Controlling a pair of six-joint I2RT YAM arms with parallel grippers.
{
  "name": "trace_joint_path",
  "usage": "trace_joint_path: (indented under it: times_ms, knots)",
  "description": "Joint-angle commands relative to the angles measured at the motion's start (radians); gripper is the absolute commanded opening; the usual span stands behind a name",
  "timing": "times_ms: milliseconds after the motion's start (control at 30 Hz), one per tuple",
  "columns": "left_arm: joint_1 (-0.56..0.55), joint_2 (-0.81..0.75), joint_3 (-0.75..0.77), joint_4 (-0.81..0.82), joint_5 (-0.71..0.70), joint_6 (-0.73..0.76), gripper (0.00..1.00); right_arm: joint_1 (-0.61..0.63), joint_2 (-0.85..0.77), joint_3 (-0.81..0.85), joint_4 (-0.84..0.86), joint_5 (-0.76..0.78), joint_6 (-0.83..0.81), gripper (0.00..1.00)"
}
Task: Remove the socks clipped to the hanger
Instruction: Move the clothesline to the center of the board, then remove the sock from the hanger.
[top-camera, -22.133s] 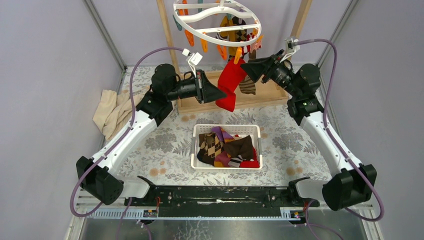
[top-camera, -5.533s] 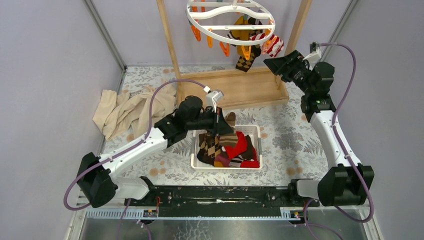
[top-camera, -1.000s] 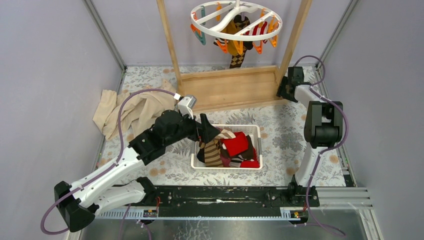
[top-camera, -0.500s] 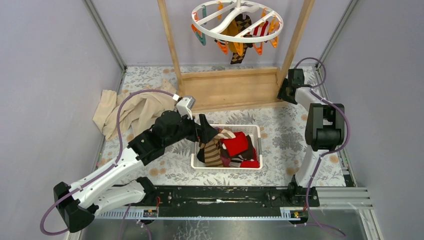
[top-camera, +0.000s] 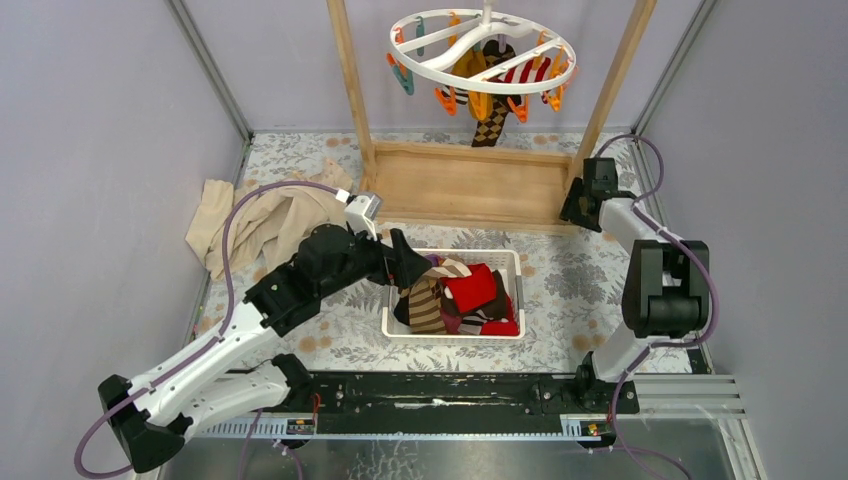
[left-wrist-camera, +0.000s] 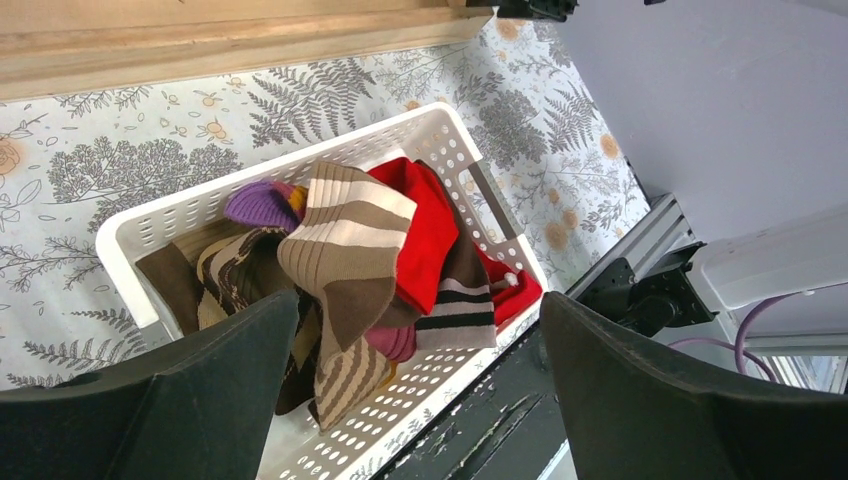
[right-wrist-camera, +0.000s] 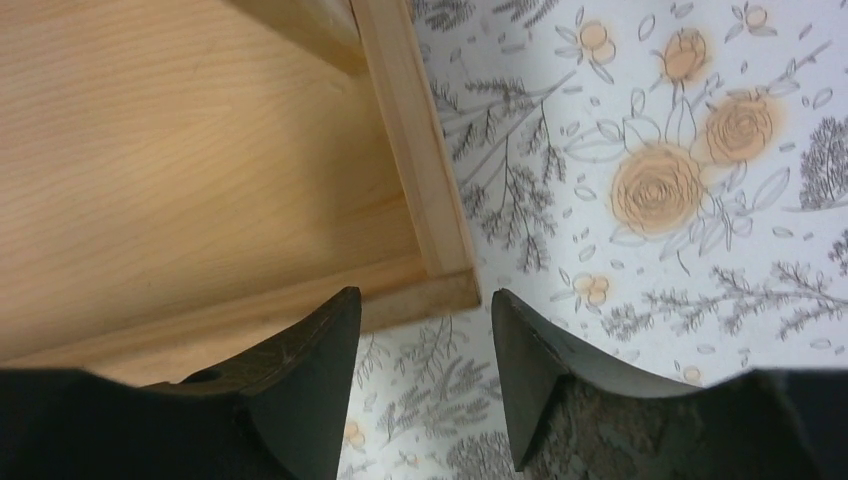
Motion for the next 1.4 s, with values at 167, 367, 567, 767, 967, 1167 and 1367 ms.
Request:
trace_joint_path:
  times_ms: [167, 367, 567, 767, 967, 1167, 1367]
  knots:
    - [-0.003, -0.04, 0.009, -0.006, -0.007, -0.017, 0.99, 0.007, -0.178, -0.044, -0.106, 0.002, -0.024, 0.62]
    - [-0.003, -0.018, 0.017, -0.008, -0.015, -0.011, 0.99, 0.008, -0.349, -0.023, -0.074, -0.047, -0.011, 0.65]
    - [-0.004, 0.013, 0.031, 0.0, -0.02, -0.002, 0.99, 0.016, -0.459, -0.06, 0.211, -0.237, 0.033, 0.68]
    - [-0.004, 0.037, 0.051, 0.004, -0.024, 0.014, 0.98, 0.128, -0.385, -0.07, 0.485, -0.214, -0.104, 0.68]
    - [-0.004, 0.043, 0.056, 0.003, -0.037, 0.024, 0.98, 0.201, -0.283, -0.088, 0.698, -0.094, -0.156, 0.7]
    - [-0.004, 0.043, 0.054, -0.001, -0.04, 0.037, 0.98, 0.221, -0.185, -0.109, 0.947, -0.032, -0.18, 0.73]
    - [-0.003, 0.042, 0.053, 0.0, -0.063, 0.048, 0.98, 0.231, -0.107, -0.105, 1.112, 0.011, -0.182, 0.74]
